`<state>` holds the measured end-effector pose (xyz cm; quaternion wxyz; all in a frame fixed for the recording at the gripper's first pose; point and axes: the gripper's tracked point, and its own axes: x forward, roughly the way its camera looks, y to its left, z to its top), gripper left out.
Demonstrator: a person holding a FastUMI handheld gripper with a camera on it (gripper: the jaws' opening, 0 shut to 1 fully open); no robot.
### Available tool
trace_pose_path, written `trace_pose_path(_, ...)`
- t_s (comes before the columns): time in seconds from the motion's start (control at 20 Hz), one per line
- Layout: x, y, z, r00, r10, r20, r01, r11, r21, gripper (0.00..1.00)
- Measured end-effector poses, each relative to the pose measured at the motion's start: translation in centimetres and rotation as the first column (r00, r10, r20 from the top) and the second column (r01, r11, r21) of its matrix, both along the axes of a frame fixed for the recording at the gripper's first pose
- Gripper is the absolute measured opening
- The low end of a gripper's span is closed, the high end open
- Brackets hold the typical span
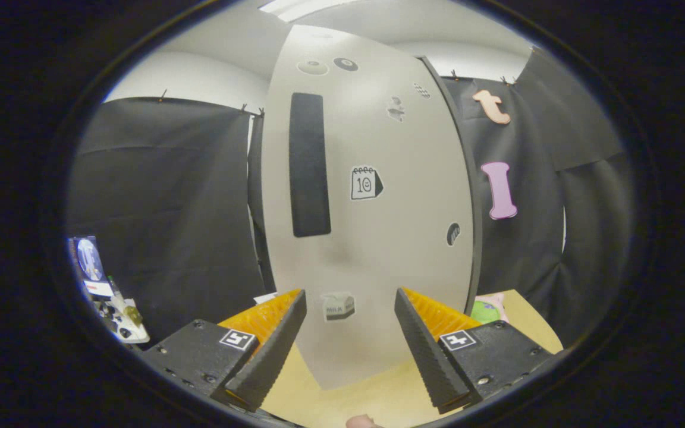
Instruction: Open the shoe cabinet door, grab the shoes and put them into the shoe cabinet, then close the shoe cabinet door.
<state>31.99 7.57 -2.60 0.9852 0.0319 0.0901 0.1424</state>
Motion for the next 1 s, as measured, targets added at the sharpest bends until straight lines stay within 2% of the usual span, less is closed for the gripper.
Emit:
trace_pose_path(0.2,-2.7,-0.9,-0.9,0.999,-0.033,0.005,0.033,0.999,0.011,0.98)
trace_pose_path(0.35,-6.9,-1.7,-1.6,0.999,-0.054,-0.010,0.054,0.998,0.018,0.97)
trace_pose_path(0.55,-12.3,-3.5,1.2,0.997,-0.067,0.039,0.068,0.998,-0.015,0.96)
trace_pose_path(0.75,-16.2,-8.1,2.2,0.980,-0.195,0.033,0.197,0.978,-0.069,0.96)
trace_pose_path(0.85,-17.8,-9.6,2.4,0.972,-0.233,0.011,0.233,0.969,-0.075,0.96)
trace_pose_path(1.0,-19.4,-11.9,4.4,0.960,-0.274,0.051,0.277,0.958,-0.078,0.96)
